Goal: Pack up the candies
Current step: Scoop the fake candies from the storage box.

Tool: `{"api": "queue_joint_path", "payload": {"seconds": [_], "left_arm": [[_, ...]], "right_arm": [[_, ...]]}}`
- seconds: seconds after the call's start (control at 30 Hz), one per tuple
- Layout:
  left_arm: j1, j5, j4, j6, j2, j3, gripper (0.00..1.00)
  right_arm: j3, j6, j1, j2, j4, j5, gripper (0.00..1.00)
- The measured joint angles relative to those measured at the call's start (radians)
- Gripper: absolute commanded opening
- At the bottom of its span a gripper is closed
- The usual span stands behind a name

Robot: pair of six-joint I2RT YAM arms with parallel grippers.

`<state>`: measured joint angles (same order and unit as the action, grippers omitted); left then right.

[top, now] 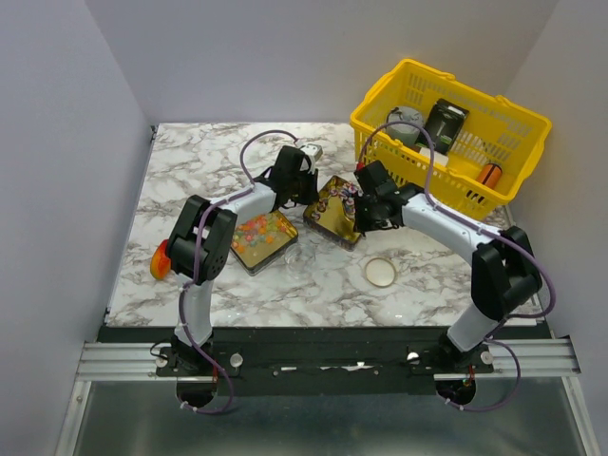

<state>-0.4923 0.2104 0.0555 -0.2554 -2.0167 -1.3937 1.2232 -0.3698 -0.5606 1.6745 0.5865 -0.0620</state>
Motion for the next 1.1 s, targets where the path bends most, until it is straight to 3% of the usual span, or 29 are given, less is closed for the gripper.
{"api": "queue_joint_path", "payload": {"seconds": [0.33, 0.5, 0.73, 0.93, 1.1], "left_arm": [[0.001, -0.054, -0.008, -0.064, 0.034, 0.011, 0.77], [0.001, -0.097, 0.042, -0.096, 0.08, -0.011, 0.98], [0.001, -0.139, 0.085, -0.156, 0.24, 0.012, 0.99], [0.001, -0.154, 0.065, -0.2, 0.454, 0.169, 0.99], [0.001, -0.186, 0.072, -0.207, 0.544, 0.266, 0.99]], "right_arm": [[-0.087, 0.009, -0.01, -0.215, 0.006, 0.014, 0.01], [-0.113, 0.016, -0.011, -0.294, 0.088, 0.021, 0.01], [-0.175, 0.042, -0.034, -0.45, 0.191, 0.022, 0.01], [-0.228, 0.05, -0.061, -0.562, 0.251, 0.021, 0.01], [-0.25, 0.049, -0.08, -0.636, 0.263, 0.014, 0.01]]}}
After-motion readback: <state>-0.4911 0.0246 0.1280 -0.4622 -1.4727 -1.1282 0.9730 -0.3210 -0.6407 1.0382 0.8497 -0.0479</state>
